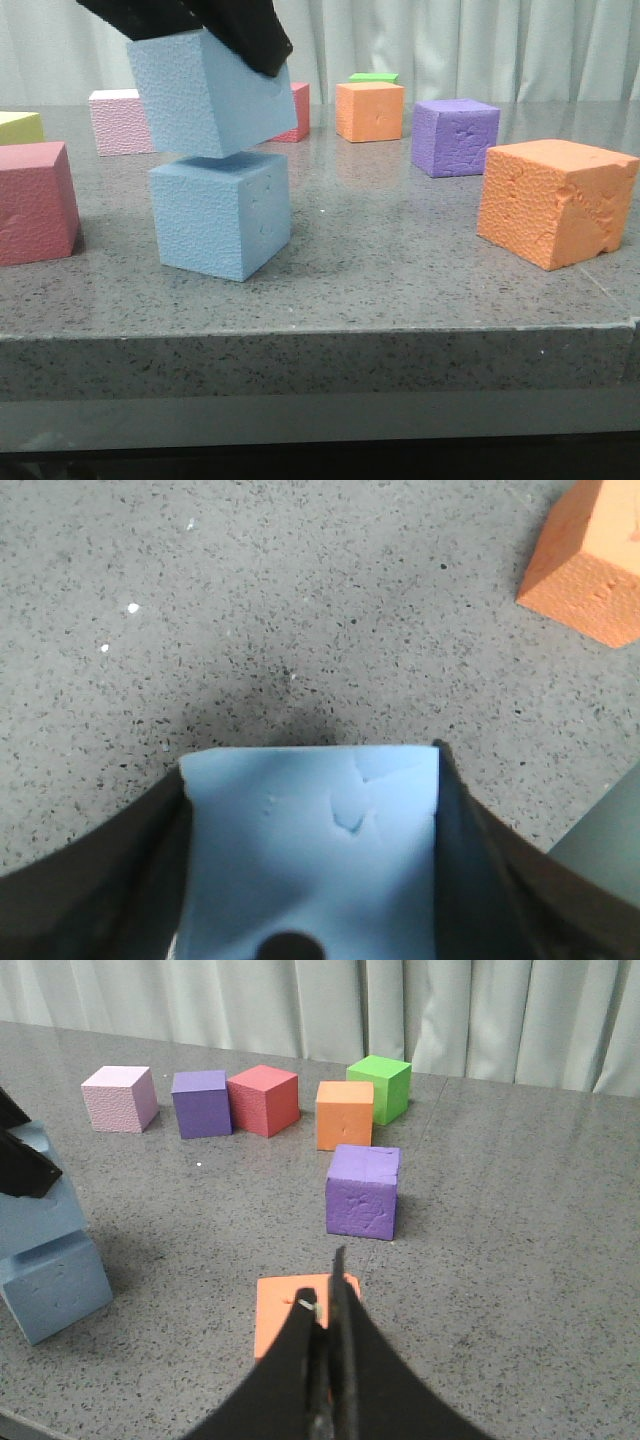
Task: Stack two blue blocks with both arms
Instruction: 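Lower the held cube onto the other blue cube and open the left gripper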
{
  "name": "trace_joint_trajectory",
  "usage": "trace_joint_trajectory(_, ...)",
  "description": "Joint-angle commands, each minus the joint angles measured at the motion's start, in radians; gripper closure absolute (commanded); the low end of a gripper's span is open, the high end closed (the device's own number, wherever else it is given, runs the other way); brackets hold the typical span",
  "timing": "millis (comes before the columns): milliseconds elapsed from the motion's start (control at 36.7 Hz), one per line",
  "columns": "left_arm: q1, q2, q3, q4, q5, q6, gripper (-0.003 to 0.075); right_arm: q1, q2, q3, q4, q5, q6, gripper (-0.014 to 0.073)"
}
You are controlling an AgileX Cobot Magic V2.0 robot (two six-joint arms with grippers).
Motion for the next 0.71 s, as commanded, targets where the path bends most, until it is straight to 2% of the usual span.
trace_joint_trajectory(0, -0.007, -0.04, -0.022, -0.016, -0.06, 0.003, 0.0381, -0.007, 0.007, -0.024, 0.022, -0.059, -0.001, 0.0659)
trace_joint_trajectory(109, -0.007, -0.04, -0.022, -0.016, -0.047, 0.003, 0.0356, -0.007, 0.007, -0.024, 0.022, -0.059, -0.001, 0.0659)
trace_joint_trajectory(245, -0.007, -0.04, -0.022, -0.016, -0.041, 0.003, 0.0251, -0.007, 0.007, -0.024, 0.022, -0.059, -0.001, 0.0659)
trace_joint_trajectory(381, -0.007, -0.04, -0.022, -0.016, -0.041, 0.003, 0.0185, -0.007, 0.007, -0.024, 0.022, -0.059, -0.001, 0.0659)
trace_joint_trajectory(681, -0.007, -0.04, -0.022, -0.034, -0.041, 0.003, 0.0179, -0.007, 0.007, -0.024, 0.022, -0.055, -0.001, 0.0659)
